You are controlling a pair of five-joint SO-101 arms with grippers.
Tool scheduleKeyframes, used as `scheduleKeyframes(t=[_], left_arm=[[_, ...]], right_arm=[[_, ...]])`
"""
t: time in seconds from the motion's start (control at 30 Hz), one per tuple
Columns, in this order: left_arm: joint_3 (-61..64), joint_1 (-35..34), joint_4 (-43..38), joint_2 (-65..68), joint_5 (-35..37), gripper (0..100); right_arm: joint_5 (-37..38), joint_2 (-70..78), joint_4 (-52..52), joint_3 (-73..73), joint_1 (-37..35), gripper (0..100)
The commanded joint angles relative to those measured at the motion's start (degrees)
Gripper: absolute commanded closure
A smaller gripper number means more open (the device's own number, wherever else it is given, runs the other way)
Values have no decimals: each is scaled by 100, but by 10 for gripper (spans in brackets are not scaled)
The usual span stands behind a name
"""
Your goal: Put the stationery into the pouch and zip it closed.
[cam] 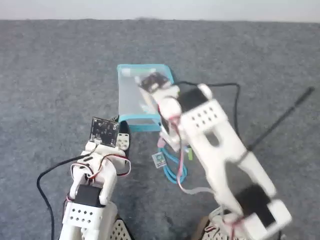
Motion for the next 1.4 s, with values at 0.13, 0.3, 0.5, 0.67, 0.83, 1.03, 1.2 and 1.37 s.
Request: scheduleKeyframes(t=[0.13,0.3,0.5,0.67,0.83,1.03,1.2,1.37], left_arm=[[-189,70,-202,-70,-149,987],[-180,62,-220,-70,-149,987],[-171,62,-220,-70,-158,987],[-171,35,-220,-70,-176,987],[-171,35,-220,-70,-185,987],[-171,18,-211,-70,-167,987],[-286,-378,-229,-70,440,987],[-347,-308,-167,-26,563,987]], right_arm=[[-404,1692,611,-2725,101,991],[-510,2114,611,-3270,-163,989],[-510,2105,602,-3543,-769,950],[-510,2105,602,-3780,-892,777],[-501,2105,602,-3789,-725,742],[-510,1455,611,-3780,189,742],[-545,207,611,-3305,646,742],[-510,-673,479,-1855,690,742]])
